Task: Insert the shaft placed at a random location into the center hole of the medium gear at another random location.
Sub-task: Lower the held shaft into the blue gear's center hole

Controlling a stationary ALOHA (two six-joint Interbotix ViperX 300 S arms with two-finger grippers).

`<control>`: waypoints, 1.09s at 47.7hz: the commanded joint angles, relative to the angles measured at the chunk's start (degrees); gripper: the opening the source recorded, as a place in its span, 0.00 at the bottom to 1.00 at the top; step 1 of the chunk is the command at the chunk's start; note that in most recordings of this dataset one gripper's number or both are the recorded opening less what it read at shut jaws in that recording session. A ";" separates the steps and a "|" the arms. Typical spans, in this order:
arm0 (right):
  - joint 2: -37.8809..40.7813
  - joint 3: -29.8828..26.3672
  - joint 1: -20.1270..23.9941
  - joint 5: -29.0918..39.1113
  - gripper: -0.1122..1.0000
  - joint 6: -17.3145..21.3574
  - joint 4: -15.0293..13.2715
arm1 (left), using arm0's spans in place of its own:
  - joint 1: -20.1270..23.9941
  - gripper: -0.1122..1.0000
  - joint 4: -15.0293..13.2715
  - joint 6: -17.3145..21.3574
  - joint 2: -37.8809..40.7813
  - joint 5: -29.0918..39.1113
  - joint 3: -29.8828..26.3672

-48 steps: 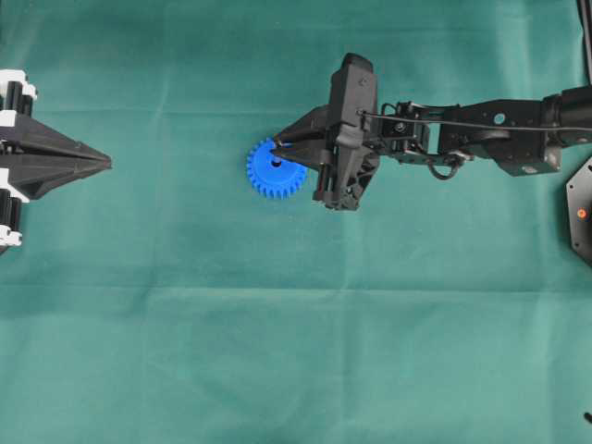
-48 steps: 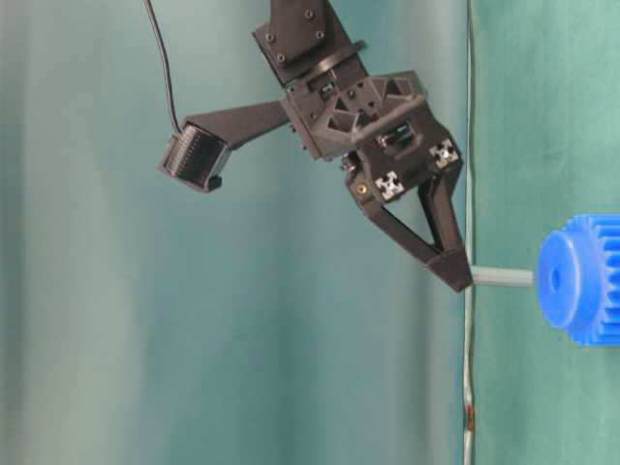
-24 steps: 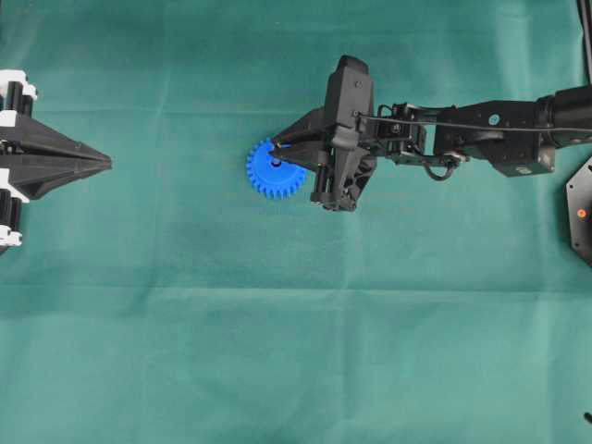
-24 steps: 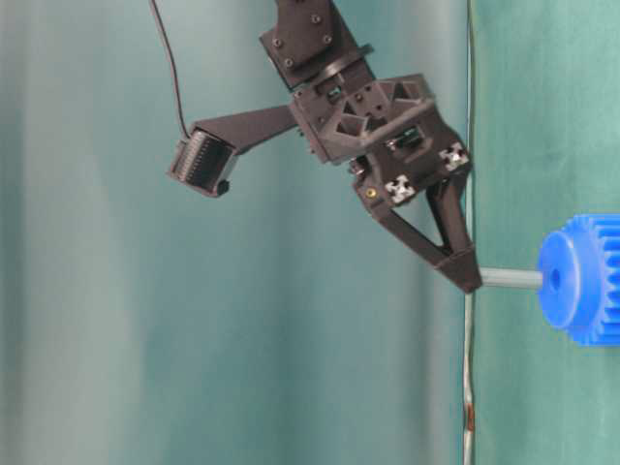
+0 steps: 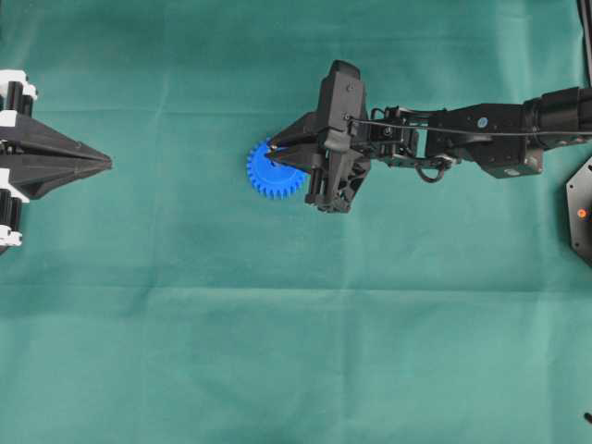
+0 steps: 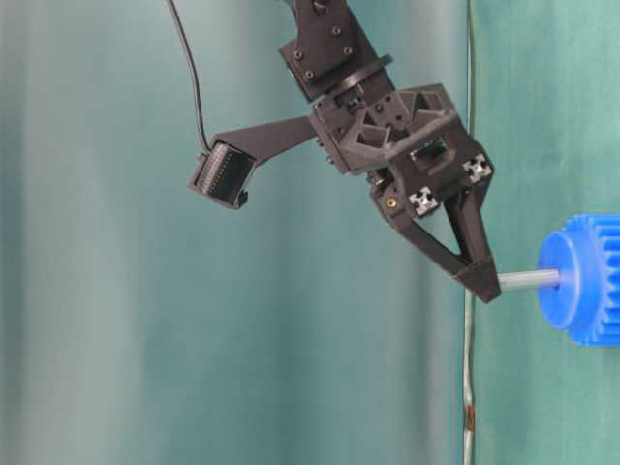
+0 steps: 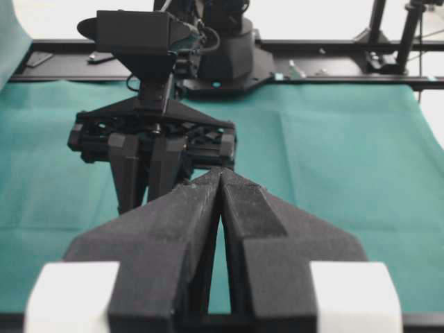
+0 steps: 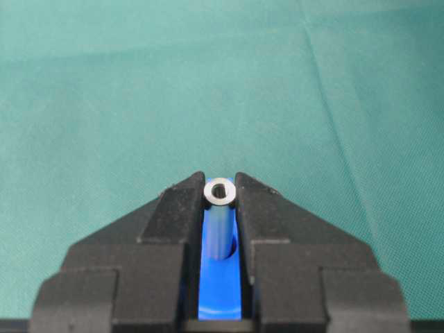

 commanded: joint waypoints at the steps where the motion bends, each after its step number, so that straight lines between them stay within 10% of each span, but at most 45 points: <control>1: -0.44 -0.62 0.18 -0.44 0.22 0.53 0.00 | 0.09 0.10 0.18 0.00 0.44 -0.35 -1.32; 52: 2.11 -0.70 0.35 -1.05 0.22 0.88 0.35 | 0.09 0.10 0.18 0.00 0.44 -0.35 -1.32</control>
